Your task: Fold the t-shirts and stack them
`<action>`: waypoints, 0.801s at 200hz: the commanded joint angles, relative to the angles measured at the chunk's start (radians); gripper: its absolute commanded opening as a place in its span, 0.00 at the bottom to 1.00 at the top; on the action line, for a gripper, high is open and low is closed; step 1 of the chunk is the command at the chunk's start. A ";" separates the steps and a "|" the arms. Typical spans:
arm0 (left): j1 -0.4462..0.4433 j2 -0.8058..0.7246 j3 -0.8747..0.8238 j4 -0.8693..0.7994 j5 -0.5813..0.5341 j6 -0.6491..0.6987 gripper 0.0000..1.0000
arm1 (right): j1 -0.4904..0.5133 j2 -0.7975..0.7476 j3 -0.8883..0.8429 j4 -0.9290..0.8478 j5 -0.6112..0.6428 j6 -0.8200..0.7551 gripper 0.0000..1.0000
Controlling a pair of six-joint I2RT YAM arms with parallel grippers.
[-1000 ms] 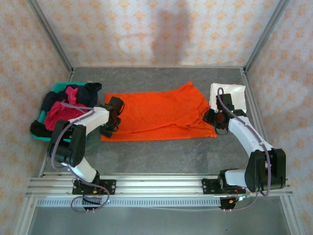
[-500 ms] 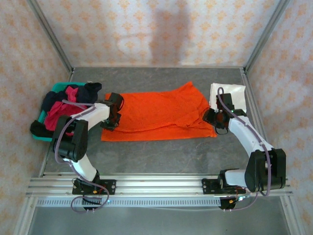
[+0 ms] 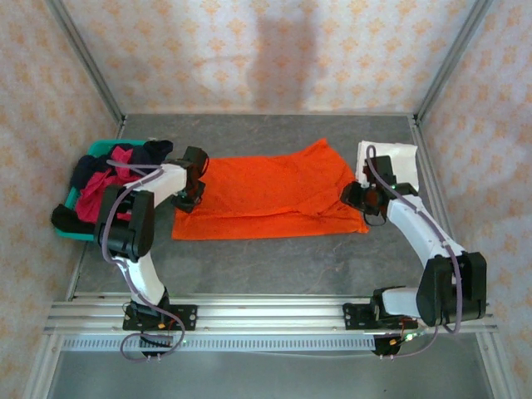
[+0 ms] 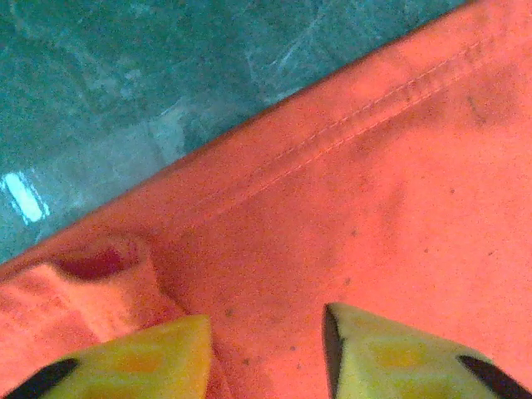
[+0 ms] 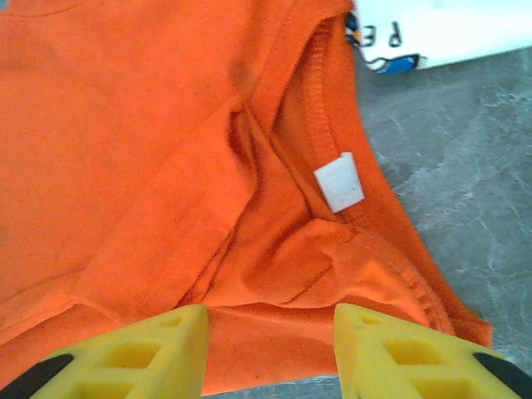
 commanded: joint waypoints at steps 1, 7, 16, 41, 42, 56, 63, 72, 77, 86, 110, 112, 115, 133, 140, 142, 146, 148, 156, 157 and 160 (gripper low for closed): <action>0.006 -0.011 0.037 -0.039 -0.036 0.034 0.54 | 0.054 0.009 0.036 0.011 -0.034 -0.052 0.44; 0.003 -0.027 0.038 -0.043 -0.044 0.041 0.59 | 0.079 0.013 0.040 0.013 -0.029 -0.064 0.45; -0.005 -0.055 0.041 -0.050 -0.058 0.055 0.65 | 0.128 0.026 0.048 0.019 -0.020 -0.081 0.45; -0.037 -0.127 0.029 -0.096 -0.080 0.072 0.78 | 0.252 0.115 0.075 0.051 -0.025 -0.072 0.45; -0.038 -0.131 0.027 -0.095 -0.080 0.072 0.78 | 0.256 0.120 0.075 0.052 -0.025 -0.071 0.45; -0.063 -0.162 -0.015 -0.086 -0.057 0.053 0.79 | 0.311 0.188 0.087 0.087 -0.029 -0.035 0.45; -0.075 -0.175 -0.046 -0.071 -0.037 0.039 0.79 | 0.332 0.218 0.094 0.103 -0.034 -0.013 0.44; -0.095 -0.187 -0.086 -0.042 -0.008 0.013 0.79 | 0.349 0.257 0.102 0.125 -0.048 0.021 0.43; -0.105 -0.190 -0.110 -0.021 0.011 -0.002 0.79 | 0.352 0.279 0.105 0.136 -0.060 0.041 0.42; -0.128 -0.188 -0.144 0.019 0.045 -0.028 0.78 | 0.352 0.318 0.115 0.143 -0.081 0.077 0.41; -0.178 -0.147 -0.192 0.117 0.109 -0.088 0.77 | 0.352 0.388 0.137 0.152 -0.071 0.122 0.39; -0.180 -0.144 -0.193 0.125 0.116 -0.092 0.76 | 0.352 0.393 0.139 0.153 -0.068 0.125 0.39; -0.184 -0.139 -0.197 0.138 0.123 -0.099 0.76 | 0.351 0.400 0.142 0.152 -0.062 0.125 0.38; -0.192 -0.109 -0.202 0.198 0.148 -0.126 0.76 | 0.337 0.450 0.172 0.121 -0.047 0.131 0.37; -0.194 -0.100 -0.195 0.196 0.141 -0.128 0.76 | 0.331 0.464 0.183 0.109 -0.042 0.127 0.37; -0.193 -0.099 -0.191 0.192 0.139 -0.127 0.76 | 0.328 0.468 0.186 0.108 -0.040 0.126 0.37; -0.192 -0.096 -0.182 0.184 0.128 -0.124 0.76 | 0.325 0.472 0.190 0.107 -0.033 0.123 0.37; -0.192 -0.095 -0.180 0.179 0.123 -0.121 0.76 | 0.323 0.474 0.192 0.107 -0.029 0.121 0.37; -0.191 -0.093 -0.157 0.154 0.100 -0.109 0.76 | 0.313 0.481 0.203 0.105 -0.017 0.112 0.37; -0.191 -0.093 -0.154 0.151 0.097 -0.107 0.76 | 0.312 0.483 0.205 0.105 -0.016 0.112 0.37; -0.190 -0.093 -0.146 0.143 0.092 -0.103 0.76 | 0.308 0.486 0.209 0.104 -0.014 0.109 0.37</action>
